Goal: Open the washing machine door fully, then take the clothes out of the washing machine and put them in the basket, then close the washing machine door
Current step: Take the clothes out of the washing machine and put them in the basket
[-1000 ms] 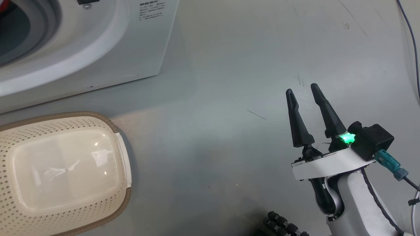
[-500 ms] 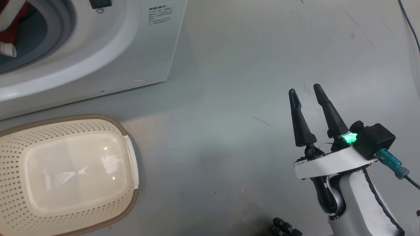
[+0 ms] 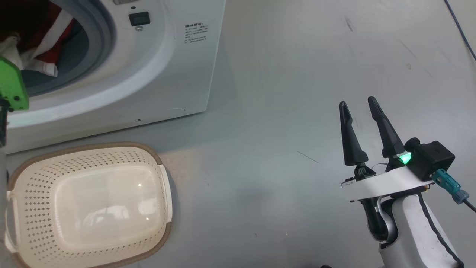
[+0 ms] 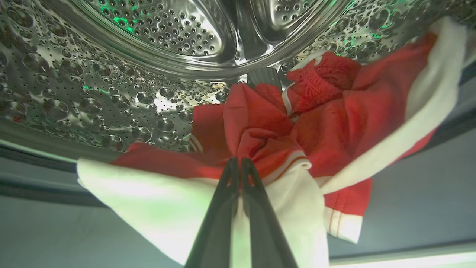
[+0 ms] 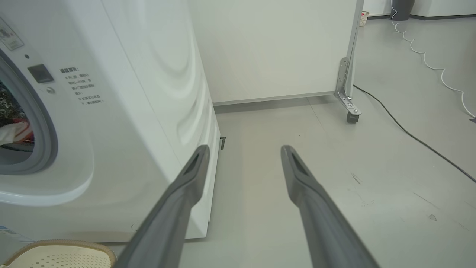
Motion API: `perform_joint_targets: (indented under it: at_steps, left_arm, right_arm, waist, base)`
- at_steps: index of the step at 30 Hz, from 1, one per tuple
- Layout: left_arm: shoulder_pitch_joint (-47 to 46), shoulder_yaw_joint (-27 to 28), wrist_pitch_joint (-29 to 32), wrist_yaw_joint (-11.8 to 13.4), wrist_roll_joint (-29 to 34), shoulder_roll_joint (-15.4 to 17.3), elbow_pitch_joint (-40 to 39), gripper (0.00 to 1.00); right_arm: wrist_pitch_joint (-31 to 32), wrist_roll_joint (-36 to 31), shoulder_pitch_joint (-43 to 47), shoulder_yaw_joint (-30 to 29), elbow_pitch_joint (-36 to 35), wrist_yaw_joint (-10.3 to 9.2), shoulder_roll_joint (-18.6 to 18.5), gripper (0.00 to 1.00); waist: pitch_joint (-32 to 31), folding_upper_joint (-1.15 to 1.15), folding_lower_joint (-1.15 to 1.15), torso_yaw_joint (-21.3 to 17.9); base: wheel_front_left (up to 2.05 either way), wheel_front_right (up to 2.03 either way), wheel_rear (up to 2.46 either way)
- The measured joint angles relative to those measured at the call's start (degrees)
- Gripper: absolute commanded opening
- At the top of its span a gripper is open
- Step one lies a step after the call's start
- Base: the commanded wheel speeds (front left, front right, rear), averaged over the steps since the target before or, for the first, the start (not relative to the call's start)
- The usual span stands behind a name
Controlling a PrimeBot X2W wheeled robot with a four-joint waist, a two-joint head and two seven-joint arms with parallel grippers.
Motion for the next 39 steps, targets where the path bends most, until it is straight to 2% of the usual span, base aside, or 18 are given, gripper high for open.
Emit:
perform_joint_targets:
  at_steps: [21,28,39]
  left_arm:
    - [14.27,-1.11,-19.04,-4.97,-3.02,-7.68,2.75,0.00]
    - [17.75,-1.25,-23.29,-5.45,-3.99,-8.73,2.41,0.00]
    - [21.00,-1.07,-24.96,-6.16,-4.71,-9.24,-3.56,0.00]
  right_arm:
    - [0.00,-2.00,7.05,-3.87,2.47,0.00,-0.82,1.00]
    - [0.00,-2.36,10.59,-4.52,2.58,0.00,-1.18,1.00]
    - [0.00,-2.56,13.36,-4.00,2.40,0.00,-1.10,1.00]
  waist:
    - [-13.27,0.00,0.00,6.15]
    - [-17.99,0.00,0.00,8.53]
    - [-22.86,0.00,0.00,12.17]
  base:
    - [0.00,0.00,0.00]
    - [0.00,0.00,0.00]
    - [0.00,0.00,0.00]
